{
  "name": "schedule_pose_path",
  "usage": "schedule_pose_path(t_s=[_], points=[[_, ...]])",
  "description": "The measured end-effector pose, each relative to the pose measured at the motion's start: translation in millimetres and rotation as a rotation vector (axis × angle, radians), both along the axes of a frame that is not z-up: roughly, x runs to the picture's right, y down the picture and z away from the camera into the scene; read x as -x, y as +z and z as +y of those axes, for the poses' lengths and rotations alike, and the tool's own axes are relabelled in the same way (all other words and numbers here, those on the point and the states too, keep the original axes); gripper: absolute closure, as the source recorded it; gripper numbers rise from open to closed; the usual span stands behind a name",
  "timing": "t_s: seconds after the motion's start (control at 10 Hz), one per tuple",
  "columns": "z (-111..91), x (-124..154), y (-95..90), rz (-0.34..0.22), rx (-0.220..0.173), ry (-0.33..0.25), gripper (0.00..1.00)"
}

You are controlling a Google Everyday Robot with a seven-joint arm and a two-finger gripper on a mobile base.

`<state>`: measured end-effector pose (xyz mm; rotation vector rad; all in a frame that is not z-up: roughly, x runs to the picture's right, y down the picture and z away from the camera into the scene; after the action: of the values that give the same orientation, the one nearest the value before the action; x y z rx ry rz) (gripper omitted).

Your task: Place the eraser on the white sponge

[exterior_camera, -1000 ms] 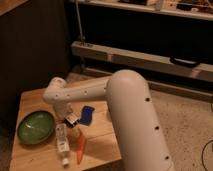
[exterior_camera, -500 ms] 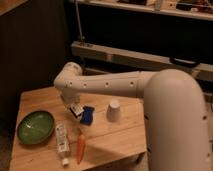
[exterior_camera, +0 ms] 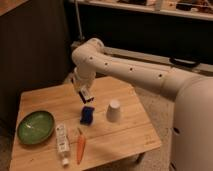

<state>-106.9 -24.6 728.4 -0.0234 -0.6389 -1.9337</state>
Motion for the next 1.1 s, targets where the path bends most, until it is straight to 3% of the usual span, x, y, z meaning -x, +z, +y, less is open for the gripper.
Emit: schedule_pose_path(t_s=[0.2,0.4,0.8,1.1], points=[[1,-10,5.3,0.009,0.015,0.019,0.79],[16,-23,28.2,0.027,0.041,0.044,0.79],[72,-35,93.8,0.075,0.09,0.054,0.79],[109,-27,108.5,0.099,0.11,0.019,0.79]])
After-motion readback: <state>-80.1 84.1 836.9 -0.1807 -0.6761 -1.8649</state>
